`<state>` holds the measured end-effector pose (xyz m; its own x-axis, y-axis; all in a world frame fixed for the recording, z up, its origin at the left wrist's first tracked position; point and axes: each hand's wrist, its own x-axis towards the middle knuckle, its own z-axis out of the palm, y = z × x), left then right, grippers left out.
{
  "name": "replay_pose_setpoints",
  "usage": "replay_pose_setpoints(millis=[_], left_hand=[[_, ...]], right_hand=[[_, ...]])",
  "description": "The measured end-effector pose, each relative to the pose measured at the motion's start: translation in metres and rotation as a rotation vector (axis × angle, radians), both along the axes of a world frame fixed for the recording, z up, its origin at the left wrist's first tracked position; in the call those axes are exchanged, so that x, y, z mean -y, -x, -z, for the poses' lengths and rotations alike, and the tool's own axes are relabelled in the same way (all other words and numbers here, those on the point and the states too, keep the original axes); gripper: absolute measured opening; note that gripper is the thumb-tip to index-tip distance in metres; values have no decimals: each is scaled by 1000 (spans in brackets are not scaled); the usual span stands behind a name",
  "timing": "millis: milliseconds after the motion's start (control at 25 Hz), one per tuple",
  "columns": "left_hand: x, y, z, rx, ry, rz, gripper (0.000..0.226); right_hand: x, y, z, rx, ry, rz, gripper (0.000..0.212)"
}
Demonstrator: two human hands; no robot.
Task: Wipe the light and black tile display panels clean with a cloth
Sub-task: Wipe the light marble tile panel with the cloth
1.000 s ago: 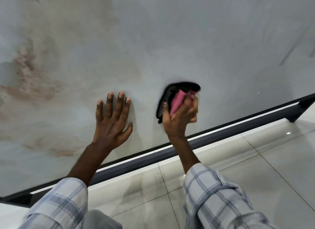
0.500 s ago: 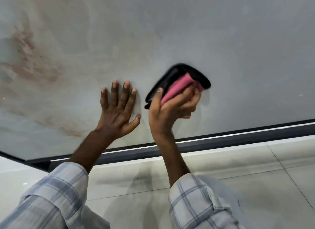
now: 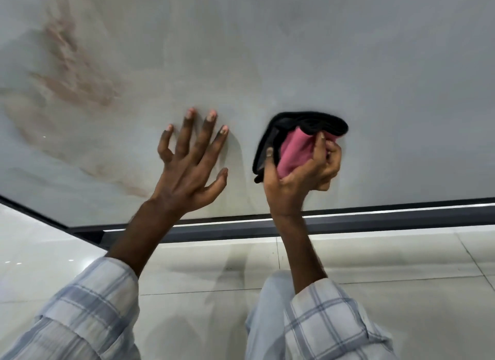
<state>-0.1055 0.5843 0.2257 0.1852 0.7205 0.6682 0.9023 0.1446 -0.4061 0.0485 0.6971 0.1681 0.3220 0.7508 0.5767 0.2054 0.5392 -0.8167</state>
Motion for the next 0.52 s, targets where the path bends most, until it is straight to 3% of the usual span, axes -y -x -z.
replay_pose_setpoints(millis=[160, 280, 400, 520], left_hand=[[34, 39, -26, 34, -99, -63, 71], [45, 78, -29, 3, -52, -102, 76], [42, 105, -15, -105, -63, 11, 75], [35, 105, -12, -90, -141, 106, 74]], right_hand=[[18, 5, 39, -271, 459, -6, 95], [38, 30, 60, -477, 896, 17, 103], [56, 59, 71, -669, 1007, 93, 89], [54, 68, 76, -654, 1017, 183, 69]])
